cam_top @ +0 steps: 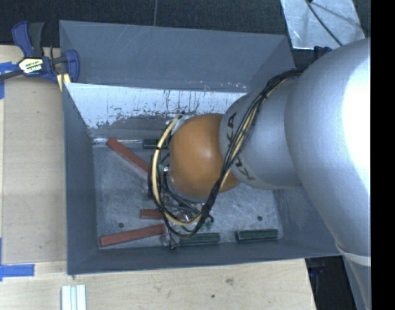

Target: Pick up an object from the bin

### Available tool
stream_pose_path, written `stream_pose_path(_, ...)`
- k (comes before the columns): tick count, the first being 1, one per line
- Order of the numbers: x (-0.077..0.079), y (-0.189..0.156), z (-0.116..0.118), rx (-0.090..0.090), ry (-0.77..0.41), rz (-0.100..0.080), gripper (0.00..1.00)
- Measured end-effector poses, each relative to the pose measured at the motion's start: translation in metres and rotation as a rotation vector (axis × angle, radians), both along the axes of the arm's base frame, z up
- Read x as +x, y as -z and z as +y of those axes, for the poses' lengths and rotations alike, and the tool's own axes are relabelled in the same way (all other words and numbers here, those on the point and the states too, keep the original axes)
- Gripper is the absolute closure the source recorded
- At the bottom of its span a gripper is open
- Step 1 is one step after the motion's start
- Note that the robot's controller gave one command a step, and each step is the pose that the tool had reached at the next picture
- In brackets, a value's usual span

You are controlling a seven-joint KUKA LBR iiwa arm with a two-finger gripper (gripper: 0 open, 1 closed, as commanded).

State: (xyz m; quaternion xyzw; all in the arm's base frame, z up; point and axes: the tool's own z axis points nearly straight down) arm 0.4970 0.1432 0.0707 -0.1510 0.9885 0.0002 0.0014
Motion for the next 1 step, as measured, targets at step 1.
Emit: stream_pose_path(1, 0.0, 0.0001, -0.0001, 0.0, 0.0, 0.0, 1.0)
